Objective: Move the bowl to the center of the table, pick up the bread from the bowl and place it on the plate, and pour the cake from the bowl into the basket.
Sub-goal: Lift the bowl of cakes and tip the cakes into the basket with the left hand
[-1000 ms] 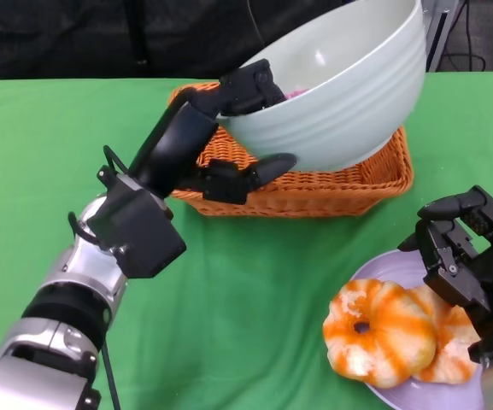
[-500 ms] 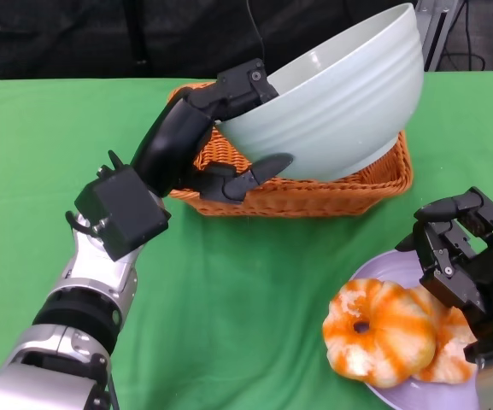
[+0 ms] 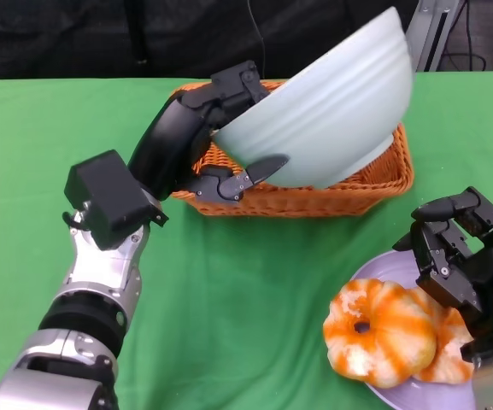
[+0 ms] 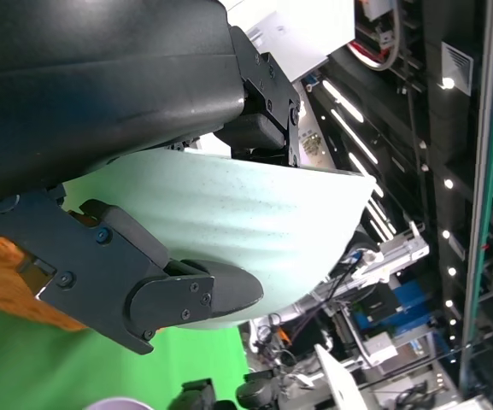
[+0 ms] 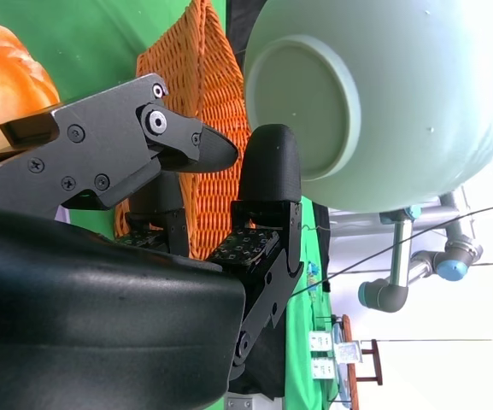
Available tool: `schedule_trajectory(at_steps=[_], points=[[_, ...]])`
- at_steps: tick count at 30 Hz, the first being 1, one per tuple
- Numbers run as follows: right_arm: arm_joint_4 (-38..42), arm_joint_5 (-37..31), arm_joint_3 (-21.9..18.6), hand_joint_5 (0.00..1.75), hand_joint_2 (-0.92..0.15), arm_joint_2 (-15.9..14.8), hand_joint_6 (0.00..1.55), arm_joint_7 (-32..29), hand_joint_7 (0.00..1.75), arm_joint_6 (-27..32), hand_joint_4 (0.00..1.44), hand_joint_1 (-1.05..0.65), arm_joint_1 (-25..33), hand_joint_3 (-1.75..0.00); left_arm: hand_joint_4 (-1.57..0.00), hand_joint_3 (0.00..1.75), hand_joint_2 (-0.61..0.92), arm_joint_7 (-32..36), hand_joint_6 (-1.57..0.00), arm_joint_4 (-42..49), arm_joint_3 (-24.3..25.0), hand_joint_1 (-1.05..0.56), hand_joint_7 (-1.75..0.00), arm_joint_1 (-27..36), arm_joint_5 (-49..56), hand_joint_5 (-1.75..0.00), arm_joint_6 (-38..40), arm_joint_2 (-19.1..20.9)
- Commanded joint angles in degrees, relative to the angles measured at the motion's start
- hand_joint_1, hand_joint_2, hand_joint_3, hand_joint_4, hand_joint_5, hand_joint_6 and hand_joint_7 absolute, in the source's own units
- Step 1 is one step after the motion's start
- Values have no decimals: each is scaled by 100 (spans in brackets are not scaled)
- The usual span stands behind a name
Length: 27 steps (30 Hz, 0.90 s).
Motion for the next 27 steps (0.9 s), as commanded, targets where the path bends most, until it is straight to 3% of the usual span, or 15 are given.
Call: schedule_trajectory(at_steps=[1,27], points=[[62,0,-40,160,-67,-30,66,-19,130,-130,75,-14,-71,-80,-58,66,85,-90,-62,-113,142,-9,-157,-64,-154,-175,172,20],[219,-156,22,160,-69,-19,65,-128,130,-290,76,-12,-120,-78,-62,67,84,-346,-63,116,479,-13,-158,-272,-190,-175,561,27]])
